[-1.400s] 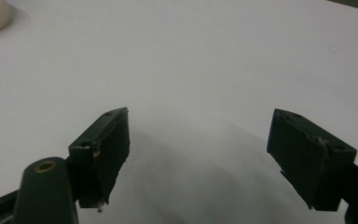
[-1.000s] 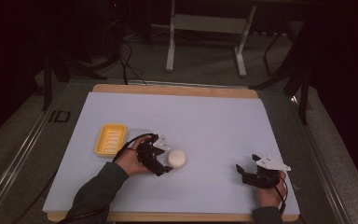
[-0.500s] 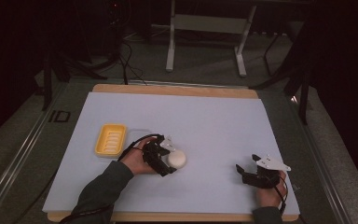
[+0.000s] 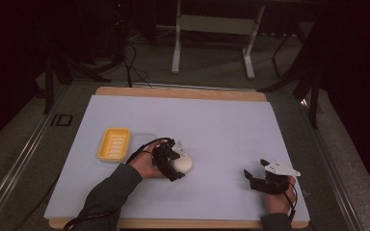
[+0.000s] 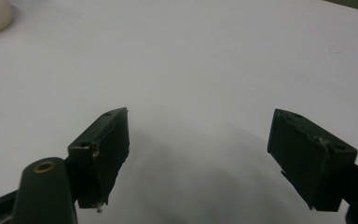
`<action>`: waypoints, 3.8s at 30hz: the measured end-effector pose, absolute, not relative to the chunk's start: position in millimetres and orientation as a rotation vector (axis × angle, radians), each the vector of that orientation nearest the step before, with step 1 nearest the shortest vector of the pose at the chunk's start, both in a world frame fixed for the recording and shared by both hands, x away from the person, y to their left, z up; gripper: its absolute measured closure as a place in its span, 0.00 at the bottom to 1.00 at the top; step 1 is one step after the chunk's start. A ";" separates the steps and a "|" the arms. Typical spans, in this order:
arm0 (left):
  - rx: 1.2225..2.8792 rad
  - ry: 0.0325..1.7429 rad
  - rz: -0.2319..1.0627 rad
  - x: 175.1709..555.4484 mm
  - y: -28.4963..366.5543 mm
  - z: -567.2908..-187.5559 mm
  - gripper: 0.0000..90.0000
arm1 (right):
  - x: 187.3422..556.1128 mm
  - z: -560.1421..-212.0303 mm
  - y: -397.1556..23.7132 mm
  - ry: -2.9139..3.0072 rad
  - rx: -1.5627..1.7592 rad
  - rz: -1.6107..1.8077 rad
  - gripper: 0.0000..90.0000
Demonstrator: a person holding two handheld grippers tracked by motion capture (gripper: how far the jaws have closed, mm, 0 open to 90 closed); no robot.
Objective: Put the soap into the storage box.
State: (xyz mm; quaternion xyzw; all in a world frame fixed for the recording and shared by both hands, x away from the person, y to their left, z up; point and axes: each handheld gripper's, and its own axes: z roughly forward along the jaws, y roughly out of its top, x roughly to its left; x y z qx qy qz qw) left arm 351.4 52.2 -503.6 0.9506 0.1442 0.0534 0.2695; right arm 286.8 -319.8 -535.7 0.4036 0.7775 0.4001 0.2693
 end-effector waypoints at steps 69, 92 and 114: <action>2.920 0.217 0.090 371.9 7.7 -502.1 0.28 | 287.1 -535.7 -319.7 2.101 1.090 1.075 0.23; 2.910 0.240 0.131 374.7 20.6 -490.8 0.28 | 286.8 -535.6 -320.0 2.096 1.089 1.079 0.22; 2.901 0.343 0.181 384.4 40.2 -485.2 0.28 | 286.7 -535.6 -319.9 2.094 1.090 1.079 0.22</action>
